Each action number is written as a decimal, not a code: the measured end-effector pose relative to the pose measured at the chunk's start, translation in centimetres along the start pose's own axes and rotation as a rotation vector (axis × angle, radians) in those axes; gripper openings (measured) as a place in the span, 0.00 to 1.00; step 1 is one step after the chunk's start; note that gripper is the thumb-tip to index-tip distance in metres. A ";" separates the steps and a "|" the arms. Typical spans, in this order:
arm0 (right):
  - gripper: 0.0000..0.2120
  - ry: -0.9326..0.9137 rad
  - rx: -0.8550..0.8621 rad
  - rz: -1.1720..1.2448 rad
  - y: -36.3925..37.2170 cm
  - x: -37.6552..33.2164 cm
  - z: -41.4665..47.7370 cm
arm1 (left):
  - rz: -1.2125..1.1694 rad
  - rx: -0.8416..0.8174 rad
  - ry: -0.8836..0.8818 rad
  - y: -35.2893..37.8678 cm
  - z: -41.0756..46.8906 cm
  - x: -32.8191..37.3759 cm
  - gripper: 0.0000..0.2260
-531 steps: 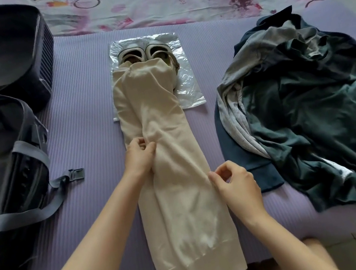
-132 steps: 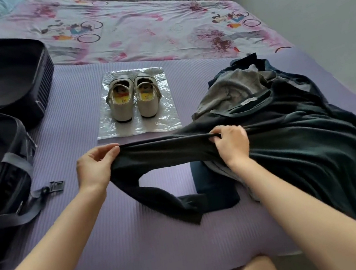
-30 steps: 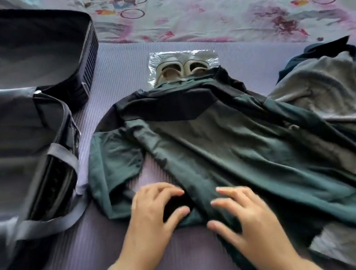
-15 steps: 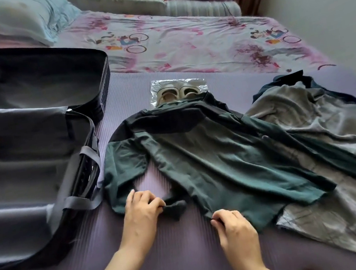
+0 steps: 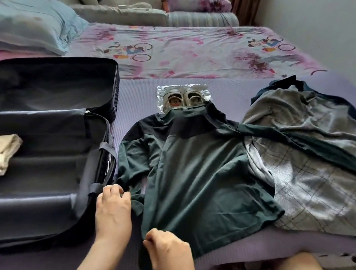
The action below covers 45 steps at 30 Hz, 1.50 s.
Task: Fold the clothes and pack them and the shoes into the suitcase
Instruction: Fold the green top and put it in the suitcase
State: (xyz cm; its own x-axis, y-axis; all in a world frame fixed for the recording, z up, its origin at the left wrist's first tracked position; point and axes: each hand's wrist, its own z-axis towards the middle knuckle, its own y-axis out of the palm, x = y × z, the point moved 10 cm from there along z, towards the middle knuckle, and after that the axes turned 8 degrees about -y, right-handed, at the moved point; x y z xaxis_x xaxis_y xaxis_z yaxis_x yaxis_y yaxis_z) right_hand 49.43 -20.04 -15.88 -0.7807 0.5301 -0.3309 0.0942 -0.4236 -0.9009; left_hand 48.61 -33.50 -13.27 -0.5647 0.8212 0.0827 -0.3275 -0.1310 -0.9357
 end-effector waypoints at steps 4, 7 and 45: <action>0.12 0.028 -0.022 0.063 -0.2 2.6 -1.3 | -0.150 0.046 -0.025 -1.0 -1.6 0.0 0.19; 0.09 0.080 0.076 0.086 -3.4 8.0 -2.2 | -0.309 -0.026 -0.051 -0.5 -3.5 0.7 0.15; 0.15 0.326 0.078 -0.222 -14.0 22.2 -7.4 | -0.624 -0.427 -0.717 5.8 -10.3 -0.3 0.16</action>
State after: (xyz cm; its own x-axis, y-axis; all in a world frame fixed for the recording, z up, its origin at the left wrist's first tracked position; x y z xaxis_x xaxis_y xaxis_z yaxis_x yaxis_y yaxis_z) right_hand 35.34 3.13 -12.70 -0.5387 0.8150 -0.2134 -0.1118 -0.3202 -0.9407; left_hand 54.66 -28.84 -22.25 -0.7504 0.1341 0.6473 -0.5000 0.5254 -0.6885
